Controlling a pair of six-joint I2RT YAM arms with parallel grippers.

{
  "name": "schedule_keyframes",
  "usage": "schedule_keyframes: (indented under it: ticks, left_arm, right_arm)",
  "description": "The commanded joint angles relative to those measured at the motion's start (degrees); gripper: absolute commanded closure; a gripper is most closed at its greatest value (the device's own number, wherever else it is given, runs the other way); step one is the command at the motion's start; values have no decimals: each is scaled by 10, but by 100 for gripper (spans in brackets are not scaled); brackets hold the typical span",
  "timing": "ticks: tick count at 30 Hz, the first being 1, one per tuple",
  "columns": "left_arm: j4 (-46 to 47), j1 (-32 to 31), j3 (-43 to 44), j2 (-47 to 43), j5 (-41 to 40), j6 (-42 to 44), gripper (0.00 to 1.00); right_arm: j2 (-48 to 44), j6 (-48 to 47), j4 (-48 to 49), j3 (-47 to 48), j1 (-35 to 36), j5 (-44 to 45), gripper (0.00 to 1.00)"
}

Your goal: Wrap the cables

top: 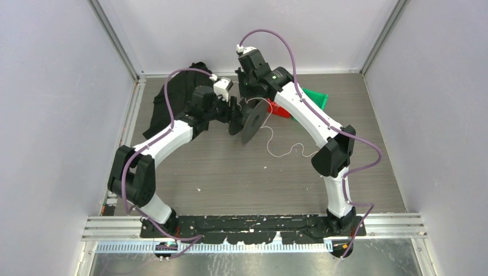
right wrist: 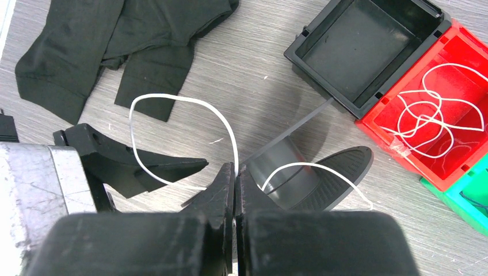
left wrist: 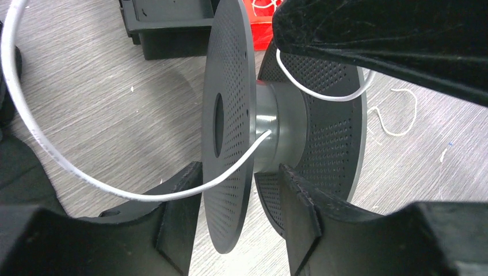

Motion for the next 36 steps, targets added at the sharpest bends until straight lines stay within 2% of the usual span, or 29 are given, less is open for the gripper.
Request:
schedule_keyframes:
  ticks: [1, 8, 24, 26, 32, 36]
  left_arm:
    - [30, -1, 9, 5, 11, 20, 49]
    - [31, -2, -3, 2, 1, 31, 44]
    - [10, -8, 3, 15, -10, 53, 60]
    - [0, -8, 10, 21, -11, 57, 64]
    - [-3, -8, 17, 26, -12, 57, 97]
    - [-4, -8, 17, 17, -11, 54, 99]
  right_arm:
    - [-9, 8, 14, 25, 2, -5, 100]
    - [-9, 10, 14, 26, 2, -7, 100]
    - [-10, 14, 13, 27, 2, -11, 100]
    - [-12, 14, 13, 25, 2, -11, 100]
    - [-15, 13, 14, 19, 2, -11, 100]
    - [-21, 13, 15, 9, 2, -4, 100]
